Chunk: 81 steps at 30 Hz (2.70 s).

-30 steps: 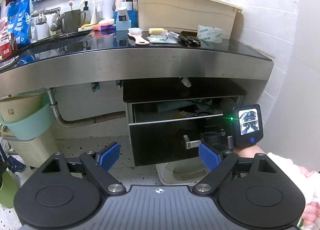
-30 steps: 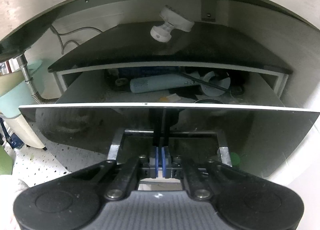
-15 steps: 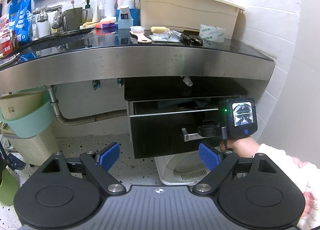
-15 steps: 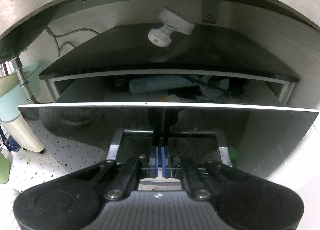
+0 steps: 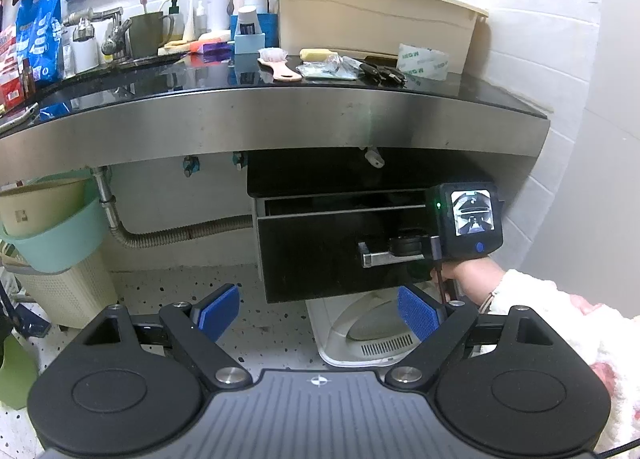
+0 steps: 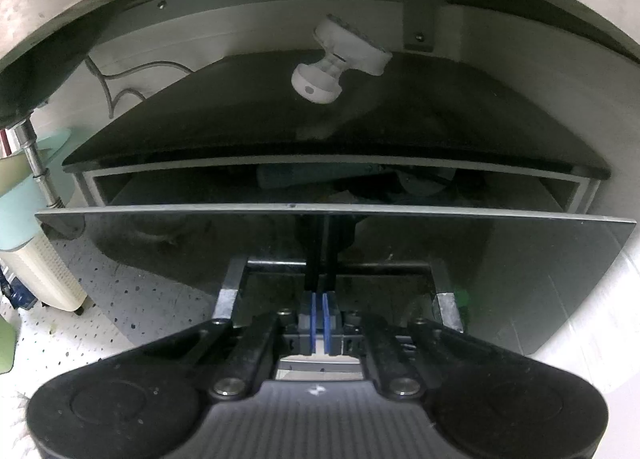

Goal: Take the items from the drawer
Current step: 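Push the drawer closed with the right gripper holding the handle, then open the right gripper and pull it back from the drawer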

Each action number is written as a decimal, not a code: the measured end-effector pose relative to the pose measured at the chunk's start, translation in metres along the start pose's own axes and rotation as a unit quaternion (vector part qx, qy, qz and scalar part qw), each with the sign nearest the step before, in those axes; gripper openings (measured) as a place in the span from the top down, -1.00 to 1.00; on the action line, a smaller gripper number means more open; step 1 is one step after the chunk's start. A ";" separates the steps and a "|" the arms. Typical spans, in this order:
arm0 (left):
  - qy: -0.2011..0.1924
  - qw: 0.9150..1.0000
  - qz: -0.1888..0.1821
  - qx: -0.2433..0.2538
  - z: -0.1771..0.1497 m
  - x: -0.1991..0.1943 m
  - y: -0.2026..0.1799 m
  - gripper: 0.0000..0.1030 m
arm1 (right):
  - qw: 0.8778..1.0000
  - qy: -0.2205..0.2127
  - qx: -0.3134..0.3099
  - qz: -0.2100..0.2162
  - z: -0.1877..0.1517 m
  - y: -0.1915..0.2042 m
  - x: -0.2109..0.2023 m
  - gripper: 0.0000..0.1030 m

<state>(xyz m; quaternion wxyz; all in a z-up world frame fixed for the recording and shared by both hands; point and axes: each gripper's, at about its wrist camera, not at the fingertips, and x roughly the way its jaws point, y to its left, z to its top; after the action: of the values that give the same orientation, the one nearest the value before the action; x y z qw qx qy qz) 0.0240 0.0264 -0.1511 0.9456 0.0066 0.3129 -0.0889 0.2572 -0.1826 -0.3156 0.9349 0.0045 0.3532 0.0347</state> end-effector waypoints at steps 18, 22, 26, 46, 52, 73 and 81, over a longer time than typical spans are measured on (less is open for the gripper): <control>0.012 1.000 0.003 -0.004 -0.004 0.003 0.000 -0.68 | 1.000 -0.007 -0.003 -0.002 0.006 0.000 0.009 0.96; 0.016 1.000 0.006 -0.010 -0.004 0.003 0.003 -0.68 | 1.000 -0.008 -0.005 -0.002 0.006 0.001 0.009 0.96; 0.016 1.000 0.006 -0.009 -0.004 0.003 0.003 -0.68 | 1.000 -0.007 -0.004 -0.001 0.008 0.000 0.012 0.97; 0.008 1.000 0.016 0.002 -0.003 0.004 0.003 -0.68 | 0.999 -0.028 -0.008 -0.026 0.012 0.009 0.024 0.96; 0.001 1.000 0.018 0.002 0.001 0.003 0.004 -0.69 | 0.999 -0.031 -0.003 -0.018 0.015 0.006 0.027 0.96; -0.001 1.000 -0.001 -0.021 0.007 0.019 0.004 -0.70 | 0.999 -0.043 0.020 0.001 -0.004 -0.020 -0.031 0.09; -0.011 1.000 -0.003 -0.026 0.017 0.028 -0.005 -0.88 | 0.996 -0.090 0.029 0.002 -0.005 -0.028 -0.119 -0.47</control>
<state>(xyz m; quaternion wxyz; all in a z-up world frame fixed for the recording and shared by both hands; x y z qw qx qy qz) 0.0552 0.0161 -0.1544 0.9487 -0.0196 0.3043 -0.0834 0.1663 -0.2188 -0.2413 0.9623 0.0358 0.2685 0.0260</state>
